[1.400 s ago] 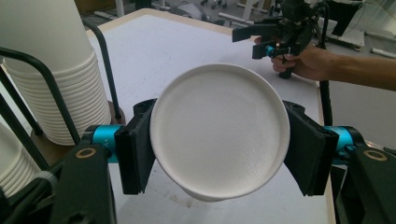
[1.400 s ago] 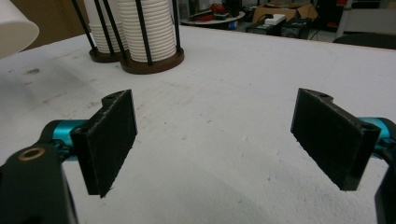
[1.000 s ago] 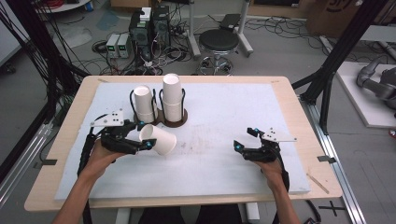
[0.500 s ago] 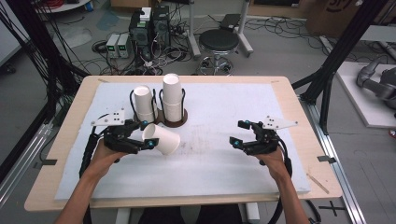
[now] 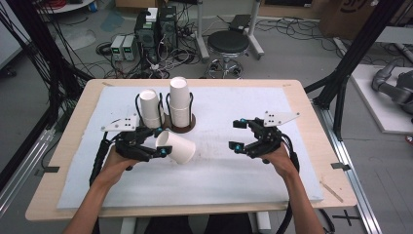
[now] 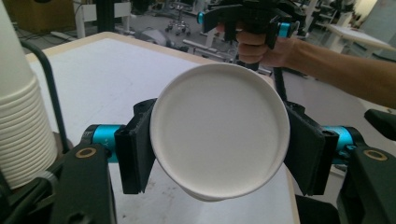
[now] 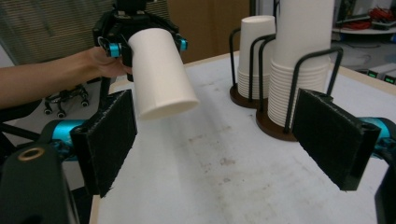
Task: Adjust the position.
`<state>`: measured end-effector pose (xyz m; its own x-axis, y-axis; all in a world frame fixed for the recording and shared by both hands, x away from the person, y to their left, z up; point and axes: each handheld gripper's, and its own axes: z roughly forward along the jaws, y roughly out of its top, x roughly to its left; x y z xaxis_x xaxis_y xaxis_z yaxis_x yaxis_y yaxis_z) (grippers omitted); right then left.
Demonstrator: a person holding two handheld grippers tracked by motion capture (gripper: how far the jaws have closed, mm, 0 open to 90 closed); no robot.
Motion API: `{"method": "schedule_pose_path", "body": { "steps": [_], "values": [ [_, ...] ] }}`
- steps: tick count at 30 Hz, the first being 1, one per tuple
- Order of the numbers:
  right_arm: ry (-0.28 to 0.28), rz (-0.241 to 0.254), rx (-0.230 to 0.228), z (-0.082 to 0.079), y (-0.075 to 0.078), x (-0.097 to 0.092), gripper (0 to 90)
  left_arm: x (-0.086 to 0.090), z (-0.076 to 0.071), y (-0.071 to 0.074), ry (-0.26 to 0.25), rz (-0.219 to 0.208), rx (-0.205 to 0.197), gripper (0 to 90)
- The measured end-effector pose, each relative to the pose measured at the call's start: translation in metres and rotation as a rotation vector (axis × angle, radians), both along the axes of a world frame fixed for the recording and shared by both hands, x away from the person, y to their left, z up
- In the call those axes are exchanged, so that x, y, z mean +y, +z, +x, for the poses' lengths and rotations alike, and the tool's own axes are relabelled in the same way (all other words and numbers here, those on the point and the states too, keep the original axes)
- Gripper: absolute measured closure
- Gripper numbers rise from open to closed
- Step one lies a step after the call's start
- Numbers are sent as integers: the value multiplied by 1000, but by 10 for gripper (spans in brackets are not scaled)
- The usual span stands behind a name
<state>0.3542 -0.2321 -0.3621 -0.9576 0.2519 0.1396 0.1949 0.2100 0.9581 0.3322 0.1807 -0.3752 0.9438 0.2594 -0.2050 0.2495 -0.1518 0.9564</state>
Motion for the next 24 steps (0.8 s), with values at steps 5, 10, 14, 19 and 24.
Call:
{"method": "schedule_pose_path", "body": {
  "steps": [5,10,14,19,24],
  "values": [
    [51,3,-14,1,7,14,148,-7,-2,-1,-29,-11,0,337],
    [90,9,-29,2,11,27,148,-11,-4,1,-47,-45,-4,337],
    [108,18,-25,2,9,36,148,-13,-4,1,-57,-67,-1,338],
    [128,40,-23,3,9,45,148,-15,-4,2,-67,-90,-5,337],
    [153,81,-32,5,10,53,148,-17,-5,2,-73,-115,0,338]
  ]
}}
